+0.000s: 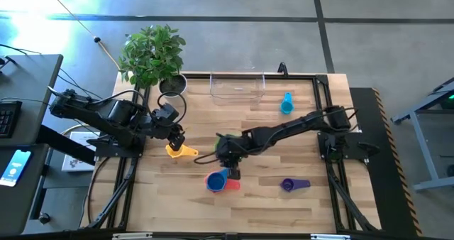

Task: Nest measuring cups in basket
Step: Stack the blue measuring cup on top of the red measuring cup

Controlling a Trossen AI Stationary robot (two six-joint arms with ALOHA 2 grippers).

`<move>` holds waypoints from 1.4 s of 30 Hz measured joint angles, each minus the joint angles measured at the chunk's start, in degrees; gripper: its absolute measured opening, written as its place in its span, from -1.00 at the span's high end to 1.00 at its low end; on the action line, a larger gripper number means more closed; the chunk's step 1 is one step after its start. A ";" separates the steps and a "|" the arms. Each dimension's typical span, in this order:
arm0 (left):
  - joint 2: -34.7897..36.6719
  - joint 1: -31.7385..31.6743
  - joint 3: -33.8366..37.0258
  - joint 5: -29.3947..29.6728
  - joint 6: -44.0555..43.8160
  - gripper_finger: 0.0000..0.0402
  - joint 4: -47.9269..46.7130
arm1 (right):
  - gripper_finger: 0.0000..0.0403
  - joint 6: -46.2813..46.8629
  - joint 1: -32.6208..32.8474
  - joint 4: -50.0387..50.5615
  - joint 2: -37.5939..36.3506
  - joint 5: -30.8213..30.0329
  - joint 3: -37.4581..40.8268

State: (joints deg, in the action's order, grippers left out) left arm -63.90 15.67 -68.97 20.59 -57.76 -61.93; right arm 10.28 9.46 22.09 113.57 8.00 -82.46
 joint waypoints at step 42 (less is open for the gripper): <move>-6.45 6.91 -0.02 -12.90 5.35 0.77 0.04 | 0.70 21.46 5.44 6.31 2.59 12.03 0.00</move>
State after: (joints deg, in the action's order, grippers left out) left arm -70.35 22.58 -68.99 7.69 -52.40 -61.89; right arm 31.74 14.90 28.40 116.16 20.02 -82.46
